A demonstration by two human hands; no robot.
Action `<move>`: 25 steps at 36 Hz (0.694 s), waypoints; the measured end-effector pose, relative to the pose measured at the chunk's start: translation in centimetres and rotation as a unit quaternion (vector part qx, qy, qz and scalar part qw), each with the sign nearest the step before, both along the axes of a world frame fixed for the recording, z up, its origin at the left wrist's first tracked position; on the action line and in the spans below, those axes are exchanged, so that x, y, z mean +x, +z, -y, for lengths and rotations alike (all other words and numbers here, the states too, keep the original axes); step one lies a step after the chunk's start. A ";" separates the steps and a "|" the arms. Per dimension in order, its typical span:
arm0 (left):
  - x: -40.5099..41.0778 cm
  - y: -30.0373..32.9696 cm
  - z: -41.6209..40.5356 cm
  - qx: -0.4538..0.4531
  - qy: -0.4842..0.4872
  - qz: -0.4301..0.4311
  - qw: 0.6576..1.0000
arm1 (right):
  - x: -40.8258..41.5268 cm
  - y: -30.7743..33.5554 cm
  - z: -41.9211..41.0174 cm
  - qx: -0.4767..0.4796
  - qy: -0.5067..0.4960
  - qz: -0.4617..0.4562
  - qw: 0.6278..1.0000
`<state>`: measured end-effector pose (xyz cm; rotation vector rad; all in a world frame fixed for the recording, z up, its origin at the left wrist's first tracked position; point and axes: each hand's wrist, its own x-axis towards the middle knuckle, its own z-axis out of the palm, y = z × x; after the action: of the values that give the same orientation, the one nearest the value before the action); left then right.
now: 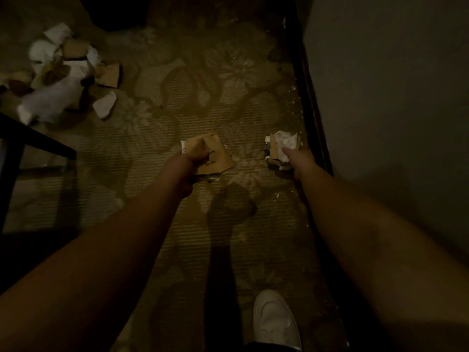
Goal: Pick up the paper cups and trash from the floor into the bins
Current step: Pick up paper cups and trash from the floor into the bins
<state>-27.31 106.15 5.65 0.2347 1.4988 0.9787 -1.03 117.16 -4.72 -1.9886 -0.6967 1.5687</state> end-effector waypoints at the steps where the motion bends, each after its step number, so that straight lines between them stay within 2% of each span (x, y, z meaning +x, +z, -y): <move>1: -0.2 -0.1 0.2 -0.002 0.002 -0.002 1.000 | -0.3 0.4 0.2 0.007 0.007 0.010 1.000; 7: -0.5 1.0 1.4 -0.017 0.027 0.006 0.999 | -1.7 3.1 0.5 0.020 0.064 0.017 0.998; 11: -1.2 3.7 3.1 -0.024 0.041 0.003 0.999 | -3.1 7.3 1.4 0.016 0.105 -0.005 0.994; 25: -3.4 25.6 15.7 -0.061 0.118 0.011 0.991 | -8.6 32.6 13.1 0.023 0.164 -0.011 0.986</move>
<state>-30.76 90.47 31.22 -0.0425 1.5843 1.0686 -9.59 104.04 27.87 -1.8908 -1.0857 1.7359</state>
